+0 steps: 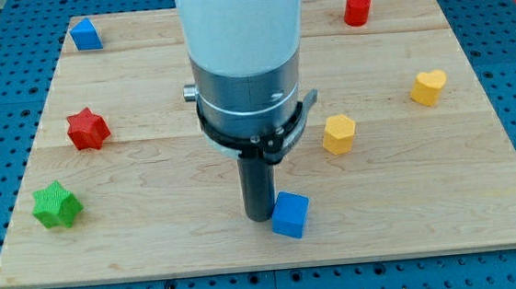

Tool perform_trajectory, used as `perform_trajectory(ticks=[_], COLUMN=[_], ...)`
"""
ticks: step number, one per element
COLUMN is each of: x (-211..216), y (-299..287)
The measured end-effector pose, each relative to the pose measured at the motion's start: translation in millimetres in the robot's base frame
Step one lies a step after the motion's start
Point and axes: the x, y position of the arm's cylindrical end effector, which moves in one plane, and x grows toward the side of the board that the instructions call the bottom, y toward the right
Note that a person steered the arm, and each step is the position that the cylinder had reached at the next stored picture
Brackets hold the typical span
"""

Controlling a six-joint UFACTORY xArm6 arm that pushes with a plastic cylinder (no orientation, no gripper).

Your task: Move blue cube on right side

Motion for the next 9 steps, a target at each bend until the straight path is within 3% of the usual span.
perform_trajectory(ticks=[1,4,6,7,9], x=[21,20,2,-2,-22], y=[0,67,169,86,55])
